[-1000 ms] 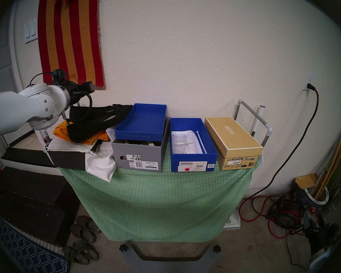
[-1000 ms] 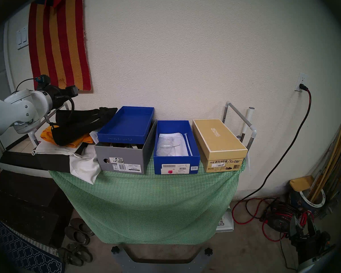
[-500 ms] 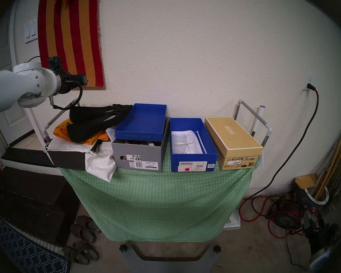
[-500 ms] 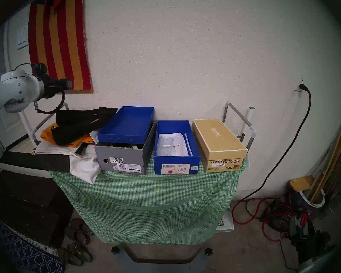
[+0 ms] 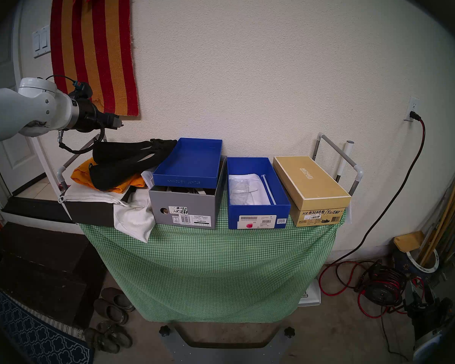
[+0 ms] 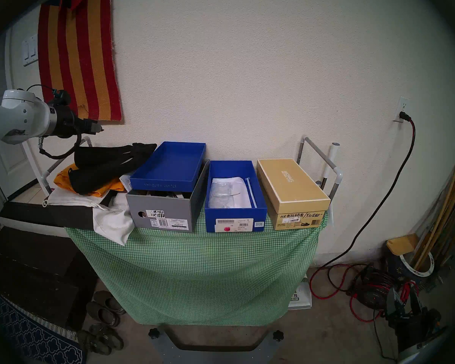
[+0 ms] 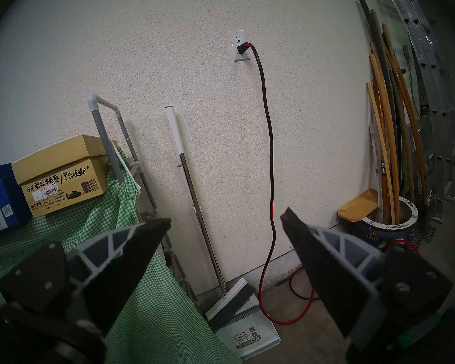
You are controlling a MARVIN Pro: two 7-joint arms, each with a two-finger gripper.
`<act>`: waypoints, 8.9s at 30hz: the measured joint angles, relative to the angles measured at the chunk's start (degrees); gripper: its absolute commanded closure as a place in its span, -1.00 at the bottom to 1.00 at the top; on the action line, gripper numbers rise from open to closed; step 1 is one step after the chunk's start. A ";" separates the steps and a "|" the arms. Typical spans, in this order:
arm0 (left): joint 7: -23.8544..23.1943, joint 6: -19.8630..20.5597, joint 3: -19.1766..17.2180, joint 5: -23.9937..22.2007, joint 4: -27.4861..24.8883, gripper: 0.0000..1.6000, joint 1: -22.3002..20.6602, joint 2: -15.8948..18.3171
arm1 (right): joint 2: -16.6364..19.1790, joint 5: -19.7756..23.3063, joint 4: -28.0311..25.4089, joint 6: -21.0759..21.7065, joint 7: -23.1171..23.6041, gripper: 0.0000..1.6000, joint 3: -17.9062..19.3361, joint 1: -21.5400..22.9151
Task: Put shoes into shoe box
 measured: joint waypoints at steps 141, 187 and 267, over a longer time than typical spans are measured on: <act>-0.79 -6.43 -25.36 -23.83 0.13 1.00 6.18 -1.27 | -0.05 0.00 0.00 0.00 -0.02 -1.00 0.00 0.00; 14.71 -24.23 -34.91 -46.86 -18.91 1.00 10.46 -11.00 | -0.05 0.00 0.00 0.00 -0.02 -1.00 0.00 0.00; 17.63 -25.34 -36.59 -52.26 -16.74 1.00 14.78 -15.52 | 1.59 -12.04 -1.69 -1.87 4.52 -1.00 -3.49 -2.04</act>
